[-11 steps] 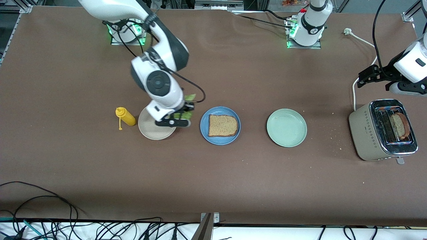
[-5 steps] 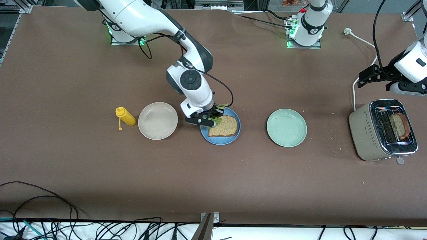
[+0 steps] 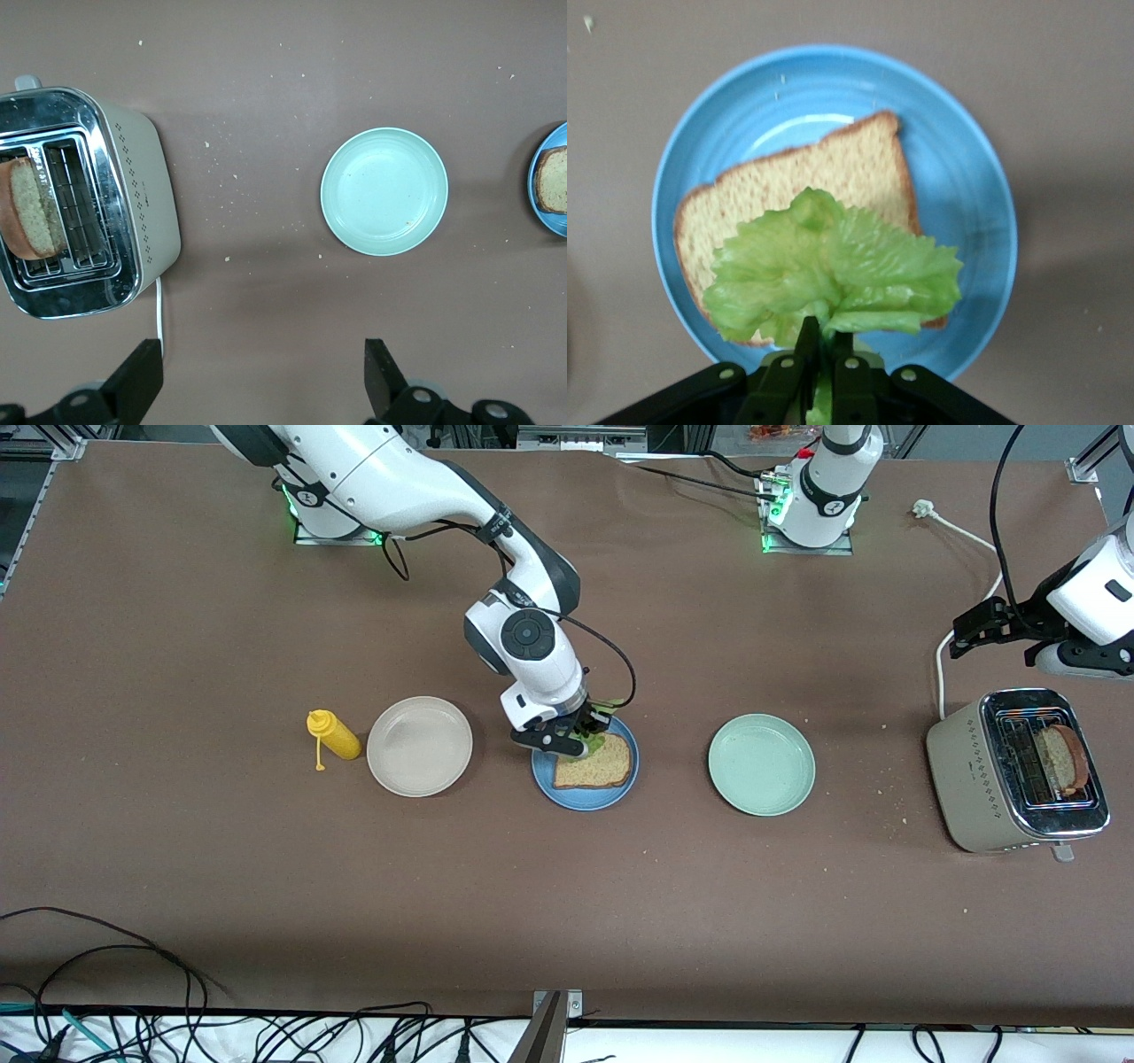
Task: Make sandwich in blue plate with both arms
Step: 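Lower the lettuce onto the toast and open the right gripper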
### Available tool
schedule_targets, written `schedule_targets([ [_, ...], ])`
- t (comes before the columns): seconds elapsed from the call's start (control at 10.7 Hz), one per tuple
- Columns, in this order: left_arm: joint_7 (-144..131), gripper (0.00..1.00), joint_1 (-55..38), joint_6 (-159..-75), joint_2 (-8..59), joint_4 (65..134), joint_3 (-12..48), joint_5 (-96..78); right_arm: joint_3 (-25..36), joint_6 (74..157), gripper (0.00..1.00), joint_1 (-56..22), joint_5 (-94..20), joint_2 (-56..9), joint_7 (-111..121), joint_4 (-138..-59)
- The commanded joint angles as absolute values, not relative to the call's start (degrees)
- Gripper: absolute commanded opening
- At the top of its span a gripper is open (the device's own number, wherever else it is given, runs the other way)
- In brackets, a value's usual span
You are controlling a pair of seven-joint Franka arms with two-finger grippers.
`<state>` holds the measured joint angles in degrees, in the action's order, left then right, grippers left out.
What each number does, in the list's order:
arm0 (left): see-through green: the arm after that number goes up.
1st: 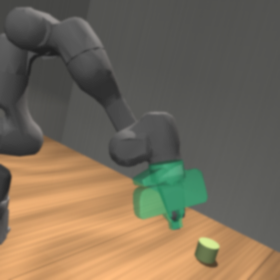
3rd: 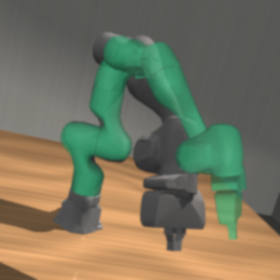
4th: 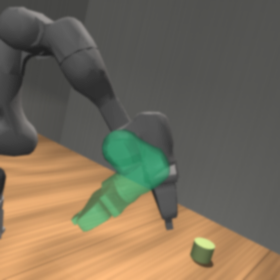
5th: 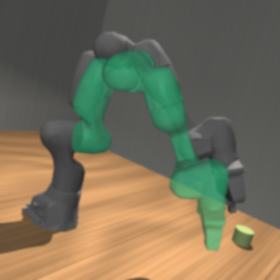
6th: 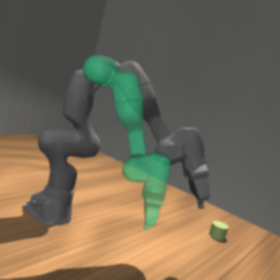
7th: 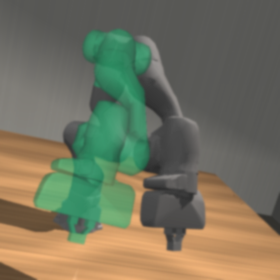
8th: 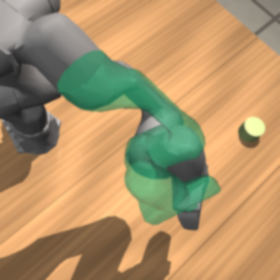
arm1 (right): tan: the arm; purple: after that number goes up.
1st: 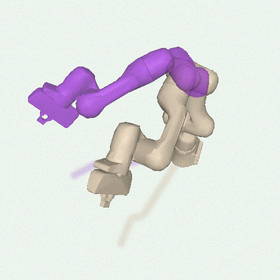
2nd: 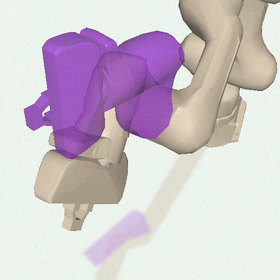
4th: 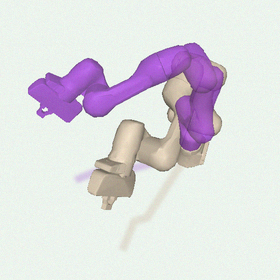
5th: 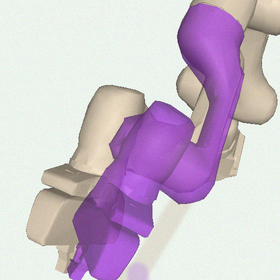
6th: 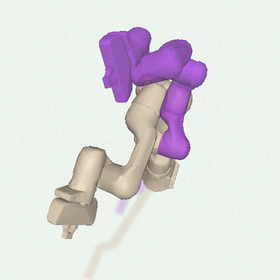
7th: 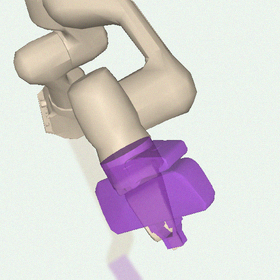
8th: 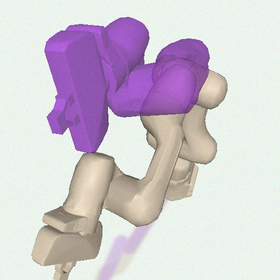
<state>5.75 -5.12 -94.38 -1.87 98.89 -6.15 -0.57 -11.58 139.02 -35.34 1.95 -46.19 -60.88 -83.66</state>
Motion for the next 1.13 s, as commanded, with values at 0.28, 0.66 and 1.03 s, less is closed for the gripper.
schedule_targets([
  [0.28, 6.0, 1.0, -4.9, -93.3, -1.6, 97.6, -6.0, 0.4, -9.2, 138.5, 1.0, -35.8, 2.8, -47.3, -61.1, -78.8],
  [0.66, 6.0, 1.0, -4.9, -93.3, -1.5, 97.6, -6.0, 0.4, -8.4, 131.9, 1.0, -34.5, 6.8, -43.1, -57.9, -78.9],
  [1.03, 6.0, 1.0, -4.9, -93.3, -1.5, 97.6, -6.0, 0.4, -2.3, 114.3, 1.0, -32.3, 6.2, -35.7, -35.1, -78.9],
])
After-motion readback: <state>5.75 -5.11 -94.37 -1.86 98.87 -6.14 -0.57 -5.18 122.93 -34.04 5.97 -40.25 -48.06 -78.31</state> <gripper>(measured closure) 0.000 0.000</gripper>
